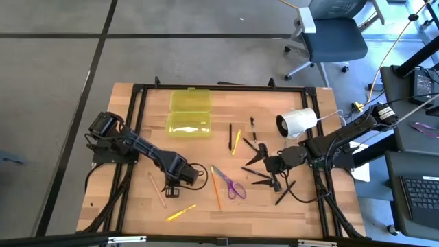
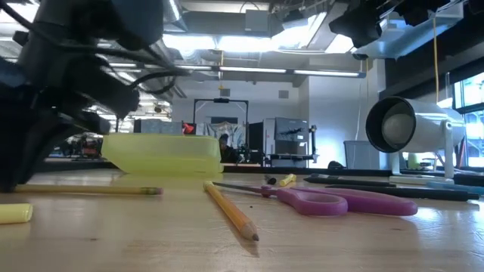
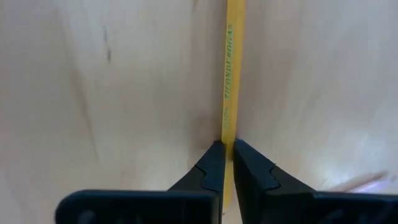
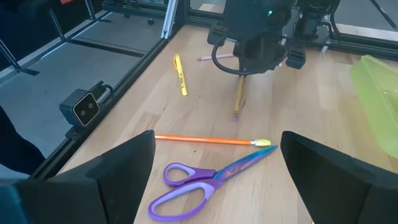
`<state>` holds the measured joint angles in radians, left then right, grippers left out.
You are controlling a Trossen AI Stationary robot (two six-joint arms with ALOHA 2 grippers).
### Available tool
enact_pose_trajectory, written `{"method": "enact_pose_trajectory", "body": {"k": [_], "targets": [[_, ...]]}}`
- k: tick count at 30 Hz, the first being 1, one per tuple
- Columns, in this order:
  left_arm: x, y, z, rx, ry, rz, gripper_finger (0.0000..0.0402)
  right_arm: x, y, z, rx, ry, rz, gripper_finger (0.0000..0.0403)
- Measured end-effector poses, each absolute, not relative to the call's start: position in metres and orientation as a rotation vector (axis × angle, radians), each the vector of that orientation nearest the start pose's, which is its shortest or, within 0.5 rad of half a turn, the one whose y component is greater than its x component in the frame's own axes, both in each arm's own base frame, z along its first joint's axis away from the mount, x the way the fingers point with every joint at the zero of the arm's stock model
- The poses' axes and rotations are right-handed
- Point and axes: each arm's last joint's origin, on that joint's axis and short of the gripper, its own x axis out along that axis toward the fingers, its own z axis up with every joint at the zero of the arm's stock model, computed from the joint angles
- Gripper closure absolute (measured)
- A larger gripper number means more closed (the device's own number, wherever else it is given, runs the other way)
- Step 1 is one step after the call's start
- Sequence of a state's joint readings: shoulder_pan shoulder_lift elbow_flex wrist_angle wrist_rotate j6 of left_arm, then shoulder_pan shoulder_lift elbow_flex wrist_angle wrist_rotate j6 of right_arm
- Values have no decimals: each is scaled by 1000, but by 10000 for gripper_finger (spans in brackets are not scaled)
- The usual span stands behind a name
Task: Pick & place school supplies into a supply box
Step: Put the yellow pencil into the yellow supply box
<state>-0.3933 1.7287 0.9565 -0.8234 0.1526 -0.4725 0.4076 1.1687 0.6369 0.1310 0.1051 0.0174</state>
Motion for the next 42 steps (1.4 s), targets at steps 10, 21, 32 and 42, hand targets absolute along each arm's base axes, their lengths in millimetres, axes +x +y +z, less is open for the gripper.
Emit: {"method": "enact_pose_trajectory", "body": {"k": [10,21,32,42], "targets": [[248,-119,140,-172,1669,-2,395,228,95,236,-86,395,295,52],[252,-123,143,-172,1645,-17,398,228,95,236,-85,394,295,52],[258,-125,150,-154,1604,-20,400,229,93,236,-98,390,236,52],[259,-124,161,-184,1545,4,398,228,93,236,-96,390,236,52]]}}
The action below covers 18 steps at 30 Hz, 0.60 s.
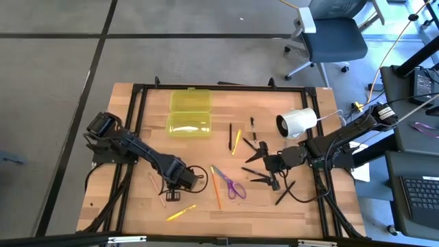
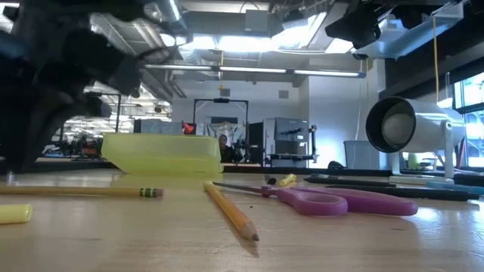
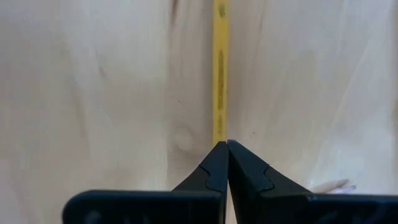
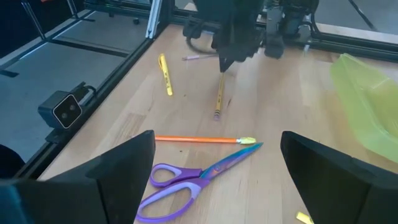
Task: Pick & place school supplies into a supply box
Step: Put the yellow pencil into the yellow supply box
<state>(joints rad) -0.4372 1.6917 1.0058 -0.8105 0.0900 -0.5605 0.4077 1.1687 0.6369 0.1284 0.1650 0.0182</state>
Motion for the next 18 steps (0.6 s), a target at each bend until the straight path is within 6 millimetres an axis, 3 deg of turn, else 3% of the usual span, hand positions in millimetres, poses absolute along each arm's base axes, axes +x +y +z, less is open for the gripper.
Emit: {"method": "enact_pose_trajectory", "body": {"k": [5,10,15,18], "targets": [[255,-118,192,-194,1362,55,394,228,93,236,-94,391,234,52],[252,-118,229,-246,1036,90,397,229,93,236,-92,389,234,52],[239,-128,243,-268,720,155,396,229,94,237,-90,379,234,52],[231,-132,242,-289,632,188,393,229,94,239,-85,361,235,52]]}}
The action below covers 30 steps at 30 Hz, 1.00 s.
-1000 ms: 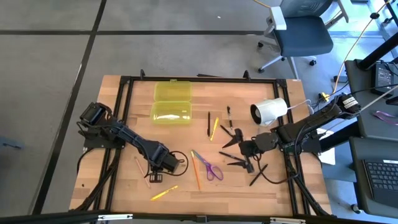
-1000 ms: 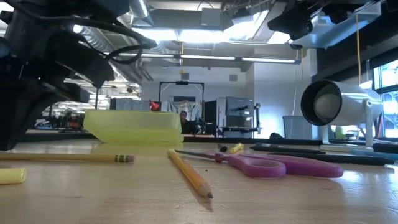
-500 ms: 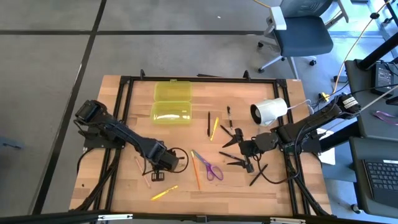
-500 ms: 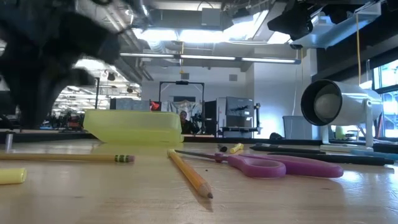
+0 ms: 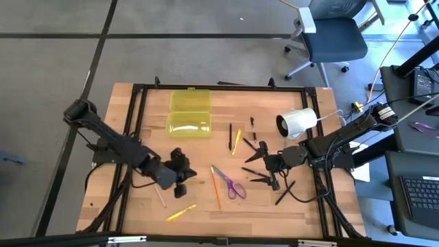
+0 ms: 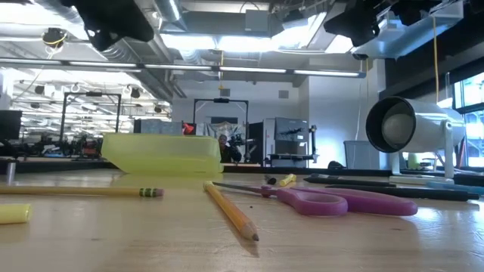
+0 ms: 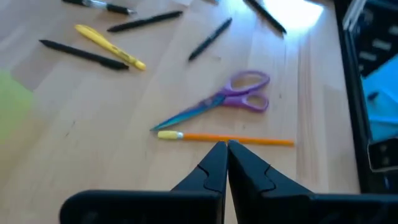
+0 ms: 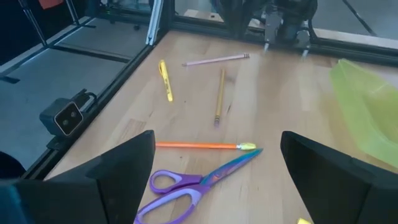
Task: Pick & place school supplies into a supply box
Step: Put the yellow pencil into the yellow supply box
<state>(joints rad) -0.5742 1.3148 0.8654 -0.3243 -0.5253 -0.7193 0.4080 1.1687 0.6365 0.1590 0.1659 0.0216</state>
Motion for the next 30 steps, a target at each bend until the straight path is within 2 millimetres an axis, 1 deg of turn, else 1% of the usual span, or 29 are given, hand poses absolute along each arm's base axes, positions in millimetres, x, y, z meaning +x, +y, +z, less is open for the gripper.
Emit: {"method": "enact_pose_trajectory", "body": {"k": [5,8,12,20,23,26,30], "targets": [[229,-137,243,-367,565,233,399,232,95,246,-62,286,237,52],[229,-137,244,-366,555,246,400,233,95,250,-55,246,238,52],[230,-136,244,-361,541,265,396,233,95,251,-52,236,238,52],[230,-136,244,-408,528,285,379,233,96,251,-24,235,242,52],[230,-135,245,-432,507,306,363,236,95,252,-15,209,238,52],[230,-135,245,-465,494,322,337,243,98,250,-1,174,237,52],[230,-135,245,-479,495,320,291,257,104,238,8,142,240,52]]}}
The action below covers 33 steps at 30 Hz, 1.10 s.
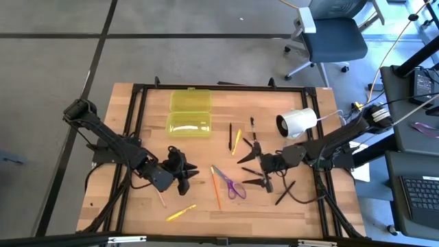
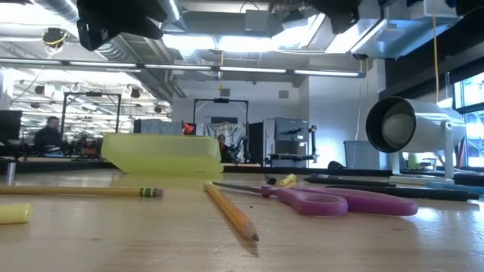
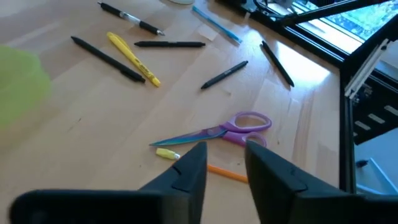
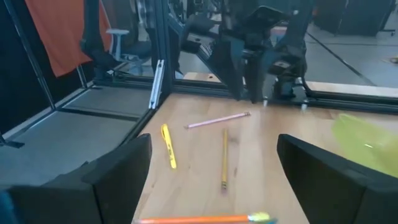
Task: Pick & place school supplies into a supply box
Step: Put the yellow pencil into the yellow supply box
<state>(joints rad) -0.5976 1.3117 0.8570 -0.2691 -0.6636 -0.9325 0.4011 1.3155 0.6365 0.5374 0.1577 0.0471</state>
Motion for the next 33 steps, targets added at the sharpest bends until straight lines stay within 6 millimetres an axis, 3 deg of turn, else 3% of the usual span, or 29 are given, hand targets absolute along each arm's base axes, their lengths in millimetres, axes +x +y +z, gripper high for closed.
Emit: {"method": "enact_pose_trajectory", "body": {"k": [5,10,22,26,33], "targets": [[230,-136,244,-473,530,279,250,284,115,224,5,151,240,52],[225,-140,245,-422,556,239,236,325,131,218,-26,173,229,52],[174,-162,265,-411,478,208,242,408,162,182,-85,203,216,52],[167,-169,265,-413,481,167,238,425,170,179,-31,195,213,52],[159,-176,265,-402,490,123,241,437,177,178,-42,174,198,52]]}}
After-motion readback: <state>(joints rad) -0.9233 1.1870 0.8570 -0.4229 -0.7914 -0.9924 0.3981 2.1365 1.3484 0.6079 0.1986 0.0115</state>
